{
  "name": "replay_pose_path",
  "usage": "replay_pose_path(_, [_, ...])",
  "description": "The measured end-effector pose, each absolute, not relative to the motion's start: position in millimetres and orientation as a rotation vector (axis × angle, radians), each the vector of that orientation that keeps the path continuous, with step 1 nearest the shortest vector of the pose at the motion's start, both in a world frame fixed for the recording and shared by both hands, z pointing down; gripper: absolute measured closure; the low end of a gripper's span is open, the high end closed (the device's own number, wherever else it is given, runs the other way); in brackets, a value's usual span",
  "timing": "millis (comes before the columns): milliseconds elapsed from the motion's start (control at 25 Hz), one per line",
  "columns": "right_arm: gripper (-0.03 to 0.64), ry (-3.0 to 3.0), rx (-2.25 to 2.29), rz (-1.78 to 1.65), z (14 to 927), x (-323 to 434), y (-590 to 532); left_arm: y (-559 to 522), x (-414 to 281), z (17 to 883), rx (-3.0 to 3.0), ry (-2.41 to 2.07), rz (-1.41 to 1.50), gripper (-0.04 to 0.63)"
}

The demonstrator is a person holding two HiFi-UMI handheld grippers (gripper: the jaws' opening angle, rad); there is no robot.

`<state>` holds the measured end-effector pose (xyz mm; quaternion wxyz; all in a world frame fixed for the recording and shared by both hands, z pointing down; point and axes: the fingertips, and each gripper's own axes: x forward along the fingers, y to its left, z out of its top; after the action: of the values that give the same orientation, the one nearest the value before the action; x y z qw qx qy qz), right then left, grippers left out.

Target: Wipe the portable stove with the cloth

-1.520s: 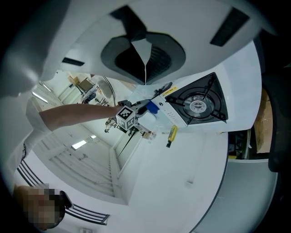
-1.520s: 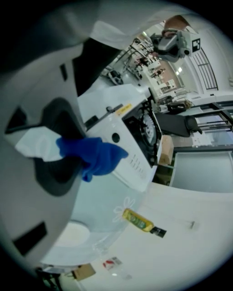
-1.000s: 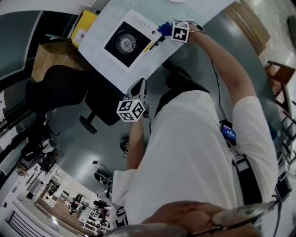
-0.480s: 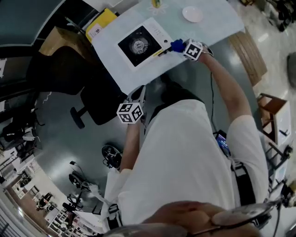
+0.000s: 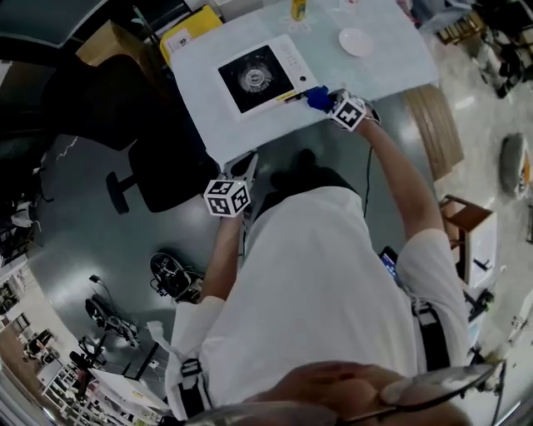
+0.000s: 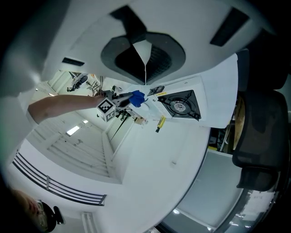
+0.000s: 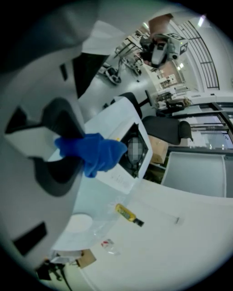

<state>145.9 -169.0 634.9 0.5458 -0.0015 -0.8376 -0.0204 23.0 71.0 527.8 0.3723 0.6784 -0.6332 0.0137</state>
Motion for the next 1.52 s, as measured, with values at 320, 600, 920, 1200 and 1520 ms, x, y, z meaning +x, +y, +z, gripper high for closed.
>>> replay_pose_path(320, [0.48,-1.99,-0.033,-0.246,609,96,-221,49,30,518,1.678,-1.666,-0.044,0.558])
replay_pose_path(600, [0.48,-2.027,0.064,-0.331,610,30,-297,24,38,519,1.629,-1.692,-0.095,0.558])
replay_pose_path(920, [0.48,-2.015,0.028,-0.439,631,-30,-345,7,28,525,1.518,-1.742,-0.157,0.558])
replay_pose_path(1200, [0.48,-2.007,-0.048,-0.567,645,-80,-362,-10,23,536,1.462,-1.739,-0.142,0.558])
replay_pose_path(1520, [0.48,-1.919,-0.137,-0.648,674,-91,-361,-21,31,545,1.444,-1.724,-0.158,0.558])
